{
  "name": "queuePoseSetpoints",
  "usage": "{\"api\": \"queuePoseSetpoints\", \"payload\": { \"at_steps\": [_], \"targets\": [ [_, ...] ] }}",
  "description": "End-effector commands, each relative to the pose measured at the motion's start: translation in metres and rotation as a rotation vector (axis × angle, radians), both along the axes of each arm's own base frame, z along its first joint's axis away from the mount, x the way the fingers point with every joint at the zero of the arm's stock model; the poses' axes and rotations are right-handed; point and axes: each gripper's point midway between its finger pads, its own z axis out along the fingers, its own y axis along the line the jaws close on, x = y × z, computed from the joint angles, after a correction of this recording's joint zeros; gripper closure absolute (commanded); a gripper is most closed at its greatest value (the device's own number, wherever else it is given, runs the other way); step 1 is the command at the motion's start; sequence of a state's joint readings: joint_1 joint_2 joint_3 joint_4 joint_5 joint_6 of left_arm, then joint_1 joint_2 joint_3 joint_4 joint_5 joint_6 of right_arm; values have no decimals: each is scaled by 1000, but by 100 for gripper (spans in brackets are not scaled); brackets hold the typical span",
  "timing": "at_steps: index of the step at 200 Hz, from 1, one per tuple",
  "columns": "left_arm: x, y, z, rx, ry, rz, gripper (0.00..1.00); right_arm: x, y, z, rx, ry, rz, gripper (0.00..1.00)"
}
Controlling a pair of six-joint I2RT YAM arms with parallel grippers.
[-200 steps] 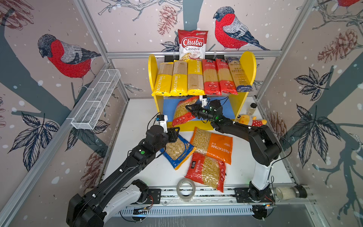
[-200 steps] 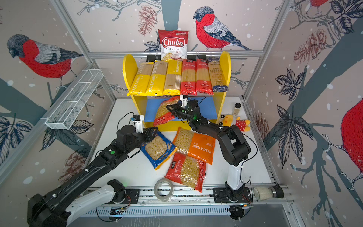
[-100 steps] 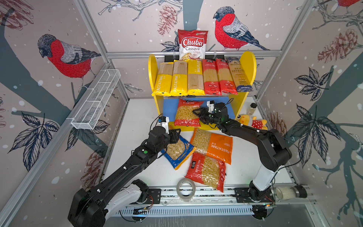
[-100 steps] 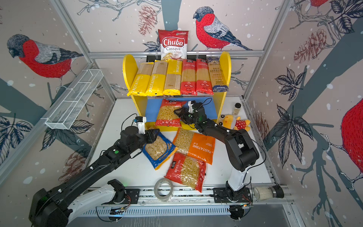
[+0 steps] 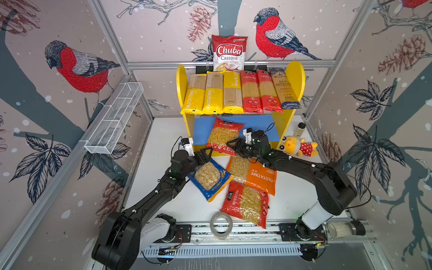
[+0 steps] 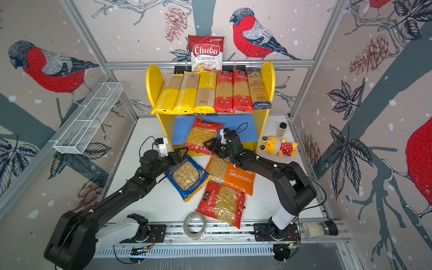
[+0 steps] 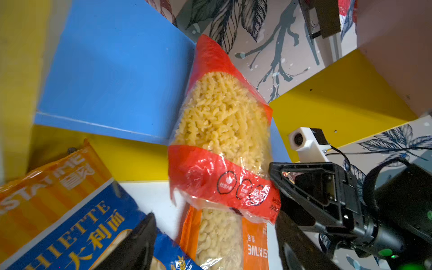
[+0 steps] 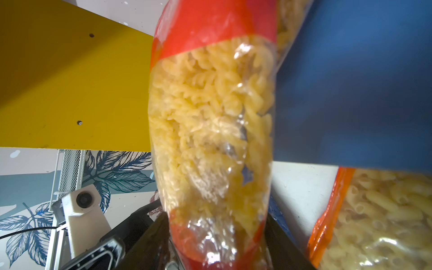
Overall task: Place and organize the pasta boxes and bags onto the shelf
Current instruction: 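Carry the fusilli bag with both grippers to the lower shelf front, then push the fusilli bag onto the lower shelf with both grippers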
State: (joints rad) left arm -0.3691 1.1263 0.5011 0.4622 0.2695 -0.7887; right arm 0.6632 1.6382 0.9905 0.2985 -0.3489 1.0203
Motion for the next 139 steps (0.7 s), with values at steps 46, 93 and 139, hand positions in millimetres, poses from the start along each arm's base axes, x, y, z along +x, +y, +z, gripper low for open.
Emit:
{"api": "queuePoseSetpoints", "payload": {
  "at_steps": [46,93,139],
  "targets": [
    [19,-9,10,-15,-64,-20,23,-20,-4,3,21,-17,8,28],
    [27,-7,-3,22,-41,-12,23,-33,-1,1,72,-14,15,28],
    [38,-15,-5,25,-43,-36,32,-31,6,9,94,-33,14,48]
  ]
}}
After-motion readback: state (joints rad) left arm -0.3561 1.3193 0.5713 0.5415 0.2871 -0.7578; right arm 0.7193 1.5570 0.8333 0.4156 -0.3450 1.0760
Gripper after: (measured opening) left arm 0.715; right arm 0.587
